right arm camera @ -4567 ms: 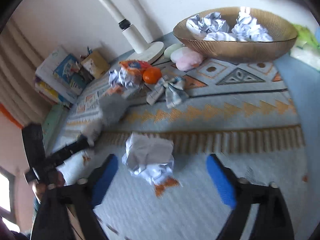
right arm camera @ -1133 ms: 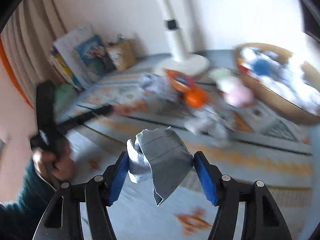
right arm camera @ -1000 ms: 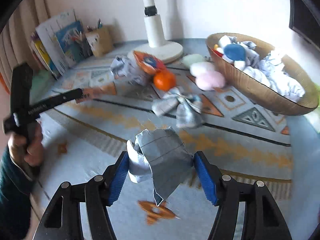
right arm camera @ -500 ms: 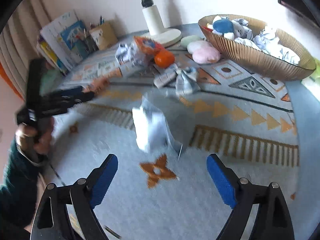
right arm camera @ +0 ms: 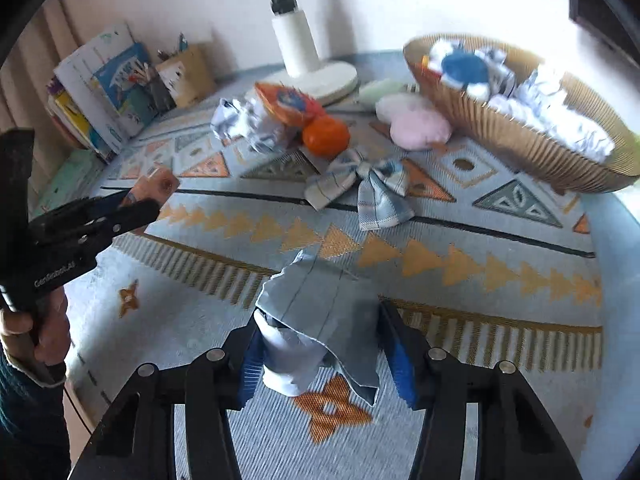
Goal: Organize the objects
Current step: 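Carry the box and grey cloth over the gold bowl and open both grippers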
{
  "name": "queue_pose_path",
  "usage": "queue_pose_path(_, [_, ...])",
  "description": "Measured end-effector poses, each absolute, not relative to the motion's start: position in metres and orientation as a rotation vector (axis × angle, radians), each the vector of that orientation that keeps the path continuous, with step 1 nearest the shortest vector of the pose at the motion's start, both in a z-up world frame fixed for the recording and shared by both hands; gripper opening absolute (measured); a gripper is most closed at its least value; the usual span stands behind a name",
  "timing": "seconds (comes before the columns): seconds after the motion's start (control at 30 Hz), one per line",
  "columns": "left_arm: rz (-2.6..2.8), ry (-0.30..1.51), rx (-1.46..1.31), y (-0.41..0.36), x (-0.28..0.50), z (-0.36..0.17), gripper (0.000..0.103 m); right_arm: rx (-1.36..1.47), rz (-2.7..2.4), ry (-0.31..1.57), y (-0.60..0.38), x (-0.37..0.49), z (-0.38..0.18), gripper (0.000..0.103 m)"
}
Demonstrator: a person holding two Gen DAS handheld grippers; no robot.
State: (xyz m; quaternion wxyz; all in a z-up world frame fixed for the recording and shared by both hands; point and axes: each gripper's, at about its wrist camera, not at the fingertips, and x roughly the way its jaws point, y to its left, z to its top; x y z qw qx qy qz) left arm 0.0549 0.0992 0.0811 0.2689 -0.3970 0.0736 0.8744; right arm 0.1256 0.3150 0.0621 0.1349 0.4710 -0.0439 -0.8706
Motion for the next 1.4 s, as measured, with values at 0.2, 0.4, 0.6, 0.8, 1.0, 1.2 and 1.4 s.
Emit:
queue_pose_path(0.2, [2.271,0.16,-0.946,0.168,0.04,0.129,0.037,1.186,-2.768,-0.28,0.394,0.14,0.136,0.053])
queue_pose_path(0.4, [2.206,0.043,-0.907,0.272,-0.01,0.15,0.037,1.048,-3.036,-0.788,0.493,0.101,0.185,0.054])
queue_pose_path(0.6, [2.179,0.044,-0.904,0.333,-0.04,0.135,0.059,1.072,-2.98,-0.975,0.531,0.038,0.169,0.061])
queue_pose_path(0.8, [2.176,-0.003,-0.876,0.303,-0.036,0.15,0.067,1.057,-3.015,-0.859,0.539,0.035,0.172,0.077])
queue_pose_path(1.0, [2.264,-0.021,-0.8,0.191,0.006,0.181,0.071,1.179,-2.88,-0.624,0.473,0.097,0.178,0.082])
queue_pose_path(1.2, [2.454,-0.003,-0.813,0.083,0.041,0.195,0.102,1.157,-2.275,-0.992,0.398,0.14,0.146,0.103])
queue_pose_path(1.4, [2.59,-0.043,-1.065,0.021,0.023,0.08,0.101,1.175,-2.713,-0.354,0.323,0.126,0.085,0.103])
